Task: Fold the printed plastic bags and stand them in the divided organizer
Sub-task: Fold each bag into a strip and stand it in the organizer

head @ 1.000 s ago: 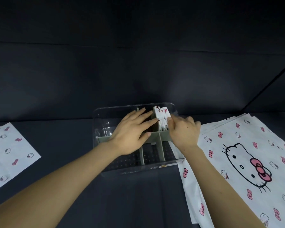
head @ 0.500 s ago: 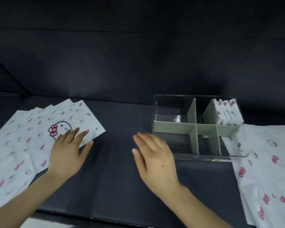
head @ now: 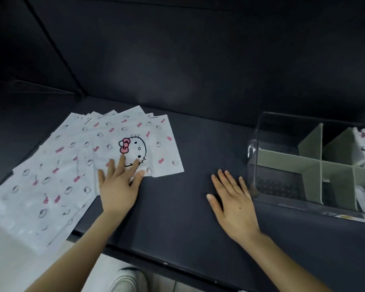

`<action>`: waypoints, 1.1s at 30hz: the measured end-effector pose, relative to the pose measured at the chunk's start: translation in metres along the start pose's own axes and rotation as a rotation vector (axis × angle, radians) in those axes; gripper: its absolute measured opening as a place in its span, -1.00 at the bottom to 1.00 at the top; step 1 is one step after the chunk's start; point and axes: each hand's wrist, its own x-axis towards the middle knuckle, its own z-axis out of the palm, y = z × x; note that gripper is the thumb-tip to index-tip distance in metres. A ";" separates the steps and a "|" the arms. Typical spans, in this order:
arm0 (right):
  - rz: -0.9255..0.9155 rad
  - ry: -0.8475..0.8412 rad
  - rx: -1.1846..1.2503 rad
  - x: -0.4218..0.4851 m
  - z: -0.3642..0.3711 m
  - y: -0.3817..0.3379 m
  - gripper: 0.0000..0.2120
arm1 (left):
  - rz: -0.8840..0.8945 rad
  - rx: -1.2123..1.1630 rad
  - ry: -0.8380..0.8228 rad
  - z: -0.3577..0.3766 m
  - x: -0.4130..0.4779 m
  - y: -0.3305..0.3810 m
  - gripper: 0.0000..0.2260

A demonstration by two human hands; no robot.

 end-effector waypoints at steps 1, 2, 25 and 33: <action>-0.002 0.023 0.039 -0.001 -0.002 -0.001 -0.38 | 0.077 -0.046 -0.010 0.000 -0.006 -0.003 -0.40; -0.012 0.043 0.079 -0.003 -0.003 -0.003 -0.39 | 0.184 -0.087 -0.028 -0.001 -0.014 -0.006 -0.41; -0.050 -0.095 0.279 -0.040 -0.055 -0.020 -0.64 | 0.665 -0.578 -0.406 -0.035 -0.088 -0.006 -0.59; 0.600 -0.641 1.081 -0.009 -0.109 -0.016 -0.79 | 0.265 -1.112 -0.796 -0.066 -0.083 0.006 -0.51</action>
